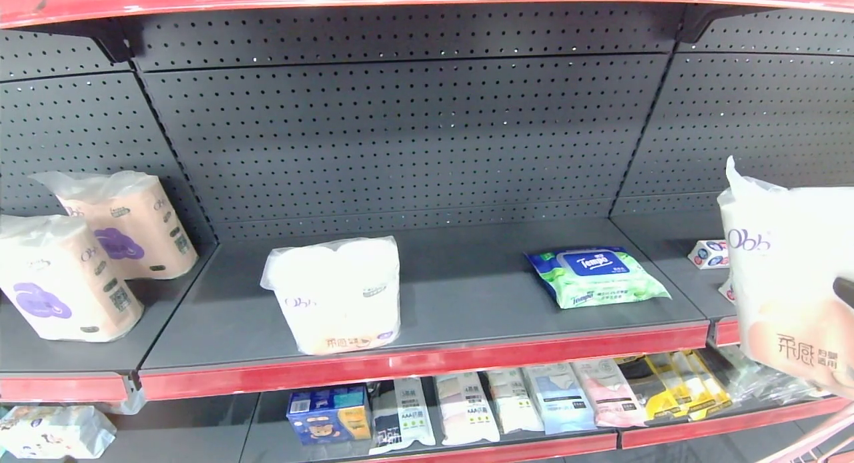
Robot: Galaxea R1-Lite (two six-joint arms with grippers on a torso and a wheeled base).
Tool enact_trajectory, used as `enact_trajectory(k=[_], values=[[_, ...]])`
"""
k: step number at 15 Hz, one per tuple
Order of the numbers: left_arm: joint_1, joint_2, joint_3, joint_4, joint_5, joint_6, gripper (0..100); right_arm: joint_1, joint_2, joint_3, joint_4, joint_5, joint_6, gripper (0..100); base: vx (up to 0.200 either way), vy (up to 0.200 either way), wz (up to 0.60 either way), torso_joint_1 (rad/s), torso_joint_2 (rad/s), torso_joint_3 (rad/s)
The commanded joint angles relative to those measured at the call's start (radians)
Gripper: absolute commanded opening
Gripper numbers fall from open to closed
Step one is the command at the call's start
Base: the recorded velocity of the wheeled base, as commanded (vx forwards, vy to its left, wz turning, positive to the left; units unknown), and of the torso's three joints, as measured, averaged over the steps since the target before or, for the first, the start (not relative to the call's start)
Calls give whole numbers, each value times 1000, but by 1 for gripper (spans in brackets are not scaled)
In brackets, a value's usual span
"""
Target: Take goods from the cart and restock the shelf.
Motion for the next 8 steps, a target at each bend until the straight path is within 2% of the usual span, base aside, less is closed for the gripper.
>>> enact_trajectory(k=[1,3,4,5,6,7,8], values=[[-131,0,3,7,-1,0,100,-11,-29,1,5,-8,3,0,0,0,0,0,0,0],[-178,-6,13,16,21,3,100,-25,-38,1,9,-17,23,0,0,0,0,0,0,0],[-189,-7,16,32,67,12,100,-41,-38,3,9,-17,31,0,0,0,0,0,0,0],[-212,-10,30,65,246,60,100,-68,-36,3,9,-17,31,0,0,0,0,0,0,0],[-218,-15,62,62,375,81,100,-69,-38,1,8,-19,31,0,0,0,0,0,0,0],[-223,-17,95,56,495,98,100,-69,-38,1,8,-23,29,0,0,0,0,0,0,0],[-223,-21,124,27,605,97,100,-69,-38,-4,8,-34,29,0,0,0,0,0,0,0]])
